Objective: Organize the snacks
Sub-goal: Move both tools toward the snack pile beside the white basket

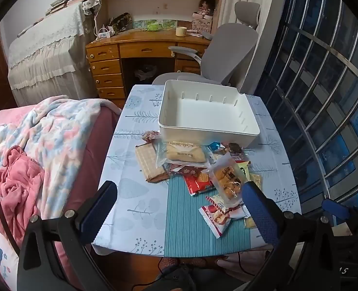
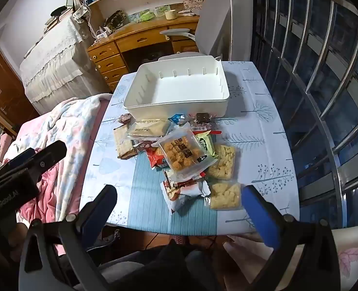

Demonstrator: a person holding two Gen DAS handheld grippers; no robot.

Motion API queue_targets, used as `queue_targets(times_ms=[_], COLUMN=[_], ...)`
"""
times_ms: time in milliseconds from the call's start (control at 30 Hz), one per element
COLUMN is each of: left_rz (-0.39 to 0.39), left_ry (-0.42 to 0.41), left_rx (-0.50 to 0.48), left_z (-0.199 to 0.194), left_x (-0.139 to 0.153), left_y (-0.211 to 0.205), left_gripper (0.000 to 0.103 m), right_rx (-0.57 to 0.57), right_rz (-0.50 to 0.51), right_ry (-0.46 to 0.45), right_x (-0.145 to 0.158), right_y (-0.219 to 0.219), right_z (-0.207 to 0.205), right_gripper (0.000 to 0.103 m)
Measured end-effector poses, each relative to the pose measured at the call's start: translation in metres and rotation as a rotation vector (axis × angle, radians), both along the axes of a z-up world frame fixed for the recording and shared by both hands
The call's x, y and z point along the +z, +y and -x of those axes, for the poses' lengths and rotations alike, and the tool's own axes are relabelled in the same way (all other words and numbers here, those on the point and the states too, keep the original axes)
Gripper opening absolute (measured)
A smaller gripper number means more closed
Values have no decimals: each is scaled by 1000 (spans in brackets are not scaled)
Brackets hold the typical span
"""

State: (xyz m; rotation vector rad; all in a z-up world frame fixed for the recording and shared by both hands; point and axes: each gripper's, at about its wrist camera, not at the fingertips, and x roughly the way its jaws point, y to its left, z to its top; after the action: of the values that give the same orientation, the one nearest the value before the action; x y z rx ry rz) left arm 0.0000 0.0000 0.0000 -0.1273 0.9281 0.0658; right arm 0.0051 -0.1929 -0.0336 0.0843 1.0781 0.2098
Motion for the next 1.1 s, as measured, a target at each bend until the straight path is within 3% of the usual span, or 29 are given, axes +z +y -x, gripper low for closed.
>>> queue_targets(times_ms=[1100], left_rz=[-21], left_ry=[-15], left_rx=[8], left_z=[11], left_x=[8], left_y=[-7], left_gripper=[102], right_rx=[-7], right_rz=[-3], right_ry=[-13], right_x=[2], right_y=[-18], right_z=[-6], right_gripper=[103])
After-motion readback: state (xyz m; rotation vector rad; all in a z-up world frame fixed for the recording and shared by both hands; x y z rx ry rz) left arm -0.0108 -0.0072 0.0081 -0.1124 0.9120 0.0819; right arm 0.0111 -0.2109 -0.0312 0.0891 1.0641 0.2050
